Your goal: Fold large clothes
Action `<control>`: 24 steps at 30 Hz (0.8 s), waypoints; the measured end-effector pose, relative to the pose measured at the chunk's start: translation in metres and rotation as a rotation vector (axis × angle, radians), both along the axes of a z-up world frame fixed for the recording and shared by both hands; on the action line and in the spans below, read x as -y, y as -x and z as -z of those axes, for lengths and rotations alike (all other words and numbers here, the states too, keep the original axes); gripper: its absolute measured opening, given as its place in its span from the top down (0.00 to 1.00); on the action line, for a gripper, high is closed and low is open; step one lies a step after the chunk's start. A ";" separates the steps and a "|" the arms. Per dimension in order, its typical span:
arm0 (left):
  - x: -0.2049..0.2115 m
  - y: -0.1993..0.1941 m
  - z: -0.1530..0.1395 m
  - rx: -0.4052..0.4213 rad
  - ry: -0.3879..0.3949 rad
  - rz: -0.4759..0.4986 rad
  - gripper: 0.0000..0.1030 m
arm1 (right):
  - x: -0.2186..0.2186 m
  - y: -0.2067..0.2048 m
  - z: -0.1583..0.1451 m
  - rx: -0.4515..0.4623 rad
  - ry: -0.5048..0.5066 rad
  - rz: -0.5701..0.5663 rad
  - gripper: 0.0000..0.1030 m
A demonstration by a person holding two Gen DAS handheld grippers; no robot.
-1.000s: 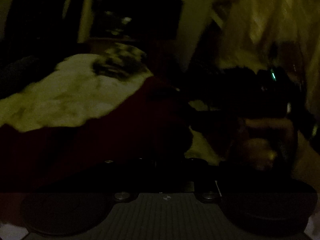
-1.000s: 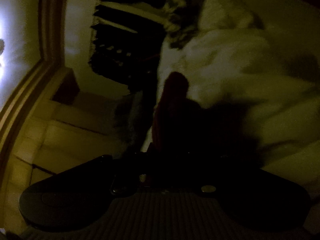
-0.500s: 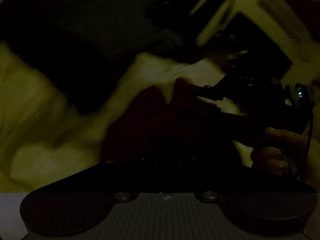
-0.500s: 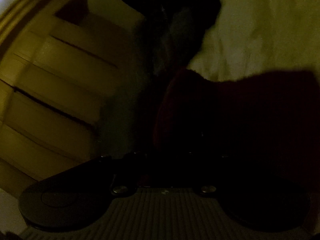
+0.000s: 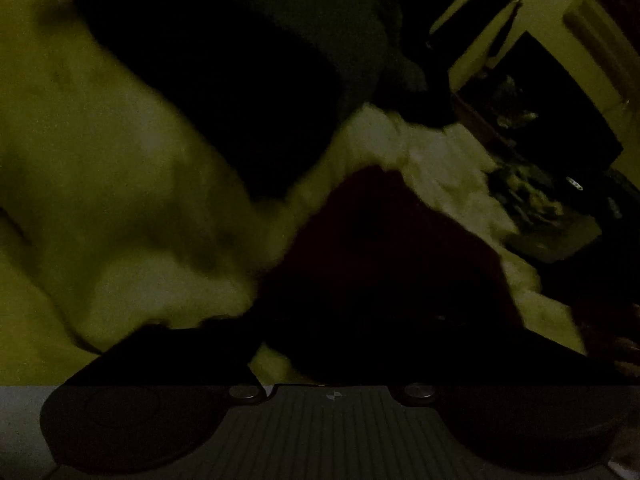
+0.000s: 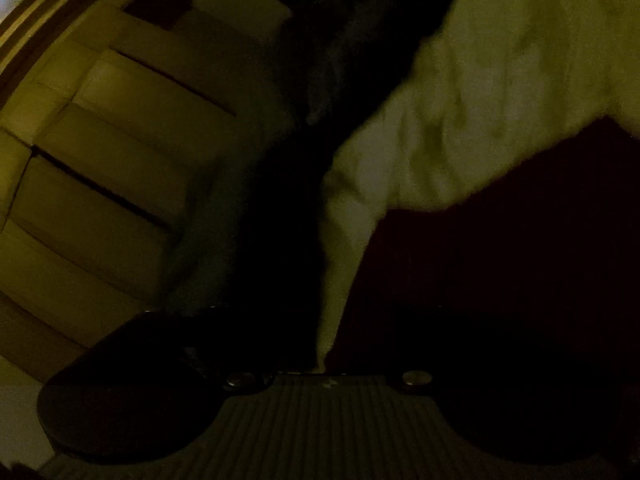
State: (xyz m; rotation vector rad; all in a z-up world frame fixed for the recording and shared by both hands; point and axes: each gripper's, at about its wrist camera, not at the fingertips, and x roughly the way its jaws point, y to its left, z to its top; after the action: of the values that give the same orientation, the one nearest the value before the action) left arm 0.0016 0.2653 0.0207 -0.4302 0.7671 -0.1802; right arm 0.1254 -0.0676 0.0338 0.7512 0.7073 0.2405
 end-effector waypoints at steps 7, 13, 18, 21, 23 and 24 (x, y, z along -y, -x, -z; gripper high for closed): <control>0.053 0.024 -0.054 0.096 -0.352 0.124 0.00 | 0.027 0.071 -0.050 -0.003 0.322 0.015 0.10; 0.127 0.017 -0.041 0.019 -0.667 0.252 0.00 | 0.001 0.103 -0.038 -0.091 0.515 -0.019 0.03; 0.133 0.019 -0.026 -0.080 -0.610 0.254 0.00 | -0.021 0.106 -0.020 -0.110 0.565 -0.063 0.02; 0.127 0.017 -0.020 -0.128 -0.575 0.222 0.00 | -0.023 0.108 -0.014 -0.131 0.597 -0.062 0.02; 0.125 0.018 -0.020 -0.127 -0.586 0.195 0.00 | -0.022 0.111 -0.013 -0.129 0.595 -0.052 0.02; 0.126 0.020 -0.020 -0.121 -0.593 0.188 0.00 | -0.020 0.111 -0.013 -0.126 0.593 -0.047 0.02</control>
State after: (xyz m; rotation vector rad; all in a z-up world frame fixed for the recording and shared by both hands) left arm -0.0184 0.1392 0.0407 0.1959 0.9368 -0.0946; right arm 0.0139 -0.0472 0.0472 0.1846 0.8619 0.0181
